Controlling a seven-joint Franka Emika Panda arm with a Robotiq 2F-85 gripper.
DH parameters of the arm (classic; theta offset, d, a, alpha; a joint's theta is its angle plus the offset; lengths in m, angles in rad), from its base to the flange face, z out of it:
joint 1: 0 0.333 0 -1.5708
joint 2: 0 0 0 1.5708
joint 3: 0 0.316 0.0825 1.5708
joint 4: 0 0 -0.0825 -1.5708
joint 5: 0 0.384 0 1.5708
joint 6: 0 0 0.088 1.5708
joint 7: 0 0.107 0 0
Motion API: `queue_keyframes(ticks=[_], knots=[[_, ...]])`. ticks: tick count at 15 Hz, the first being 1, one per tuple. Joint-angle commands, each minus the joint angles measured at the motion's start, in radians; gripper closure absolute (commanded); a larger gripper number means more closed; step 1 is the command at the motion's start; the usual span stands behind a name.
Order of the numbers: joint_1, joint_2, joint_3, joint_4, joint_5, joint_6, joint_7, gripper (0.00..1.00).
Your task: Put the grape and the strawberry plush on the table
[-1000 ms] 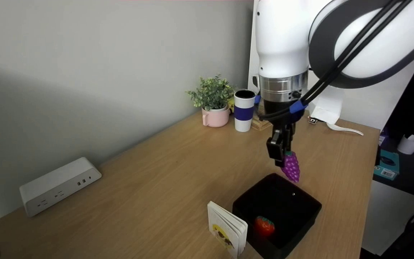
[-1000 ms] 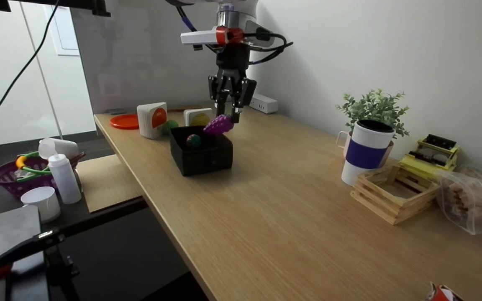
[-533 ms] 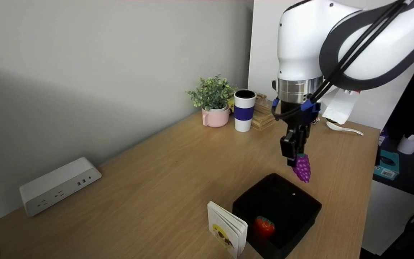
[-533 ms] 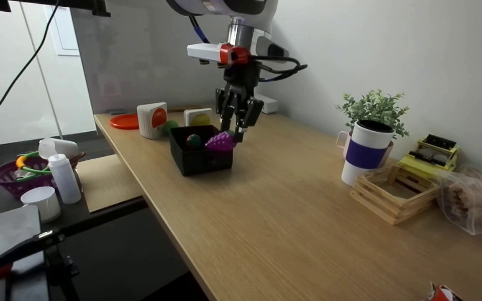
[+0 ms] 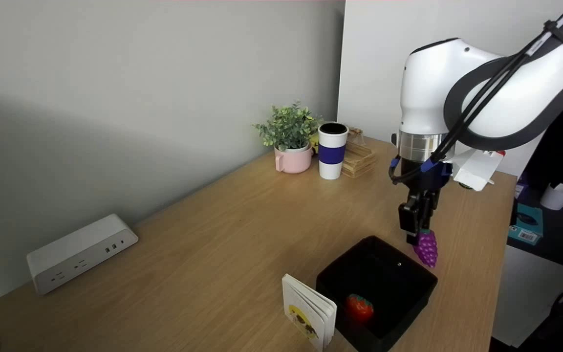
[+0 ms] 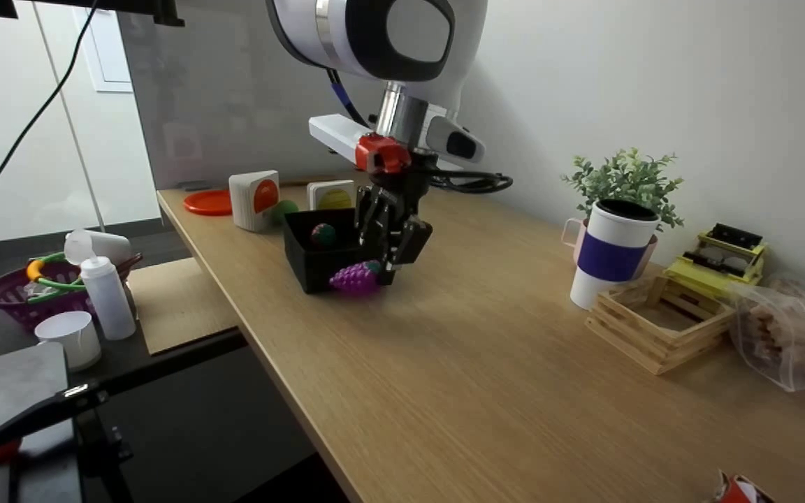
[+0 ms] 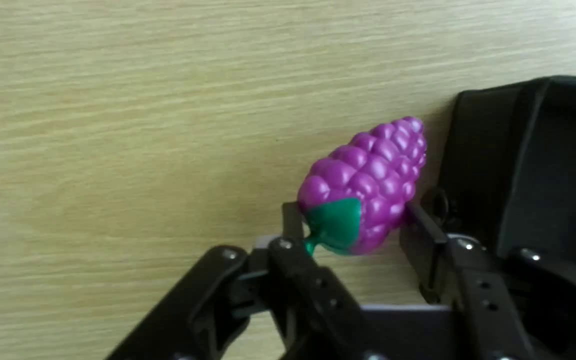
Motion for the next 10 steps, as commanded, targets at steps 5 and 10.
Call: queue_keyframes(ticks=[5,10], knots=[[-0.034,0.004,0.005,-0.063,0.078,0.055,-0.074,0.73],[-0.029,-0.001,0.002,-0.062,0.076,0.047,-0.074,0.45]])
